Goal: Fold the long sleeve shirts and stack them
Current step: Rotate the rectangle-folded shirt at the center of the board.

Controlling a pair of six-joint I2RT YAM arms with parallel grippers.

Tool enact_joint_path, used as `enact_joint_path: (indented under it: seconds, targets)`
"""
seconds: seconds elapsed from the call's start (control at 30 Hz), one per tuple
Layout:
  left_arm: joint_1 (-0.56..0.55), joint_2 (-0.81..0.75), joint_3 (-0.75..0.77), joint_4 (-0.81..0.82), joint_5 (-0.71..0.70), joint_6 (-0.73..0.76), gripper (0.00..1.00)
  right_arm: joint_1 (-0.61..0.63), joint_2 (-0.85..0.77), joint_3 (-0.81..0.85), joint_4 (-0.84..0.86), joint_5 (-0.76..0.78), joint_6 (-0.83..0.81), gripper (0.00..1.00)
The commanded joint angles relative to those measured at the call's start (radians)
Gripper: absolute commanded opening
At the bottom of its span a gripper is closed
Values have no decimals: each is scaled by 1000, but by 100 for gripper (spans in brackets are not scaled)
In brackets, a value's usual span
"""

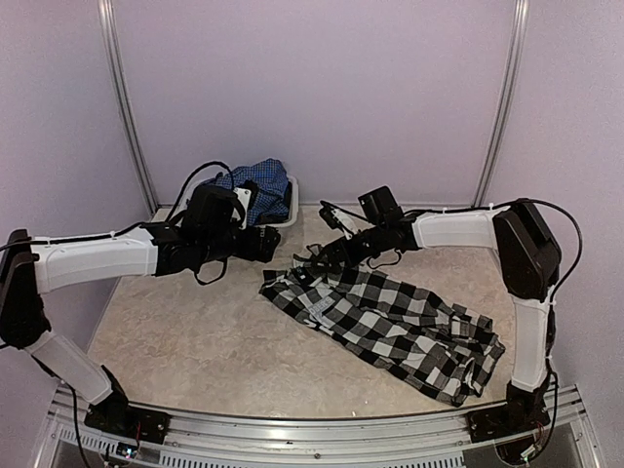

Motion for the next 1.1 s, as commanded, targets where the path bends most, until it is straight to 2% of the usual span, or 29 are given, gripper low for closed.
enact_joint_path:
  seconds: [0.0, 0.17, 0.37, 0.53, 0.8, 0.93, 1.07]
  targets:
    - [9, -52, -33, -15, -27, -19, 99, 15, 83, 75, -17, -67, -11, 88]
    - [18, -78, -54, -32, -53, -15, 99, 40, 187, 139, -35, -102, 4, 86]
    - [21, -126, -90, -30, -54, -22, 99, 42, 283, 191, -42, -67, 42, 86]
    - [21, -144, -96, -46, -53, -29, 99, 26, 286, 182, -60, 84, 98, 86]
    - [21, -154, -102, -43, -35, -38, 99, -111, 181, 40, -19, 283, 243, 89]
    - [18, -153, -104, -43, -28, -41, 99, -205, 120, -38, 56, 334, 307, 90]
    - [14, -141, -105, -42, -12, -47, 99, -257, 144, 0, 94, 353, 347, 91]
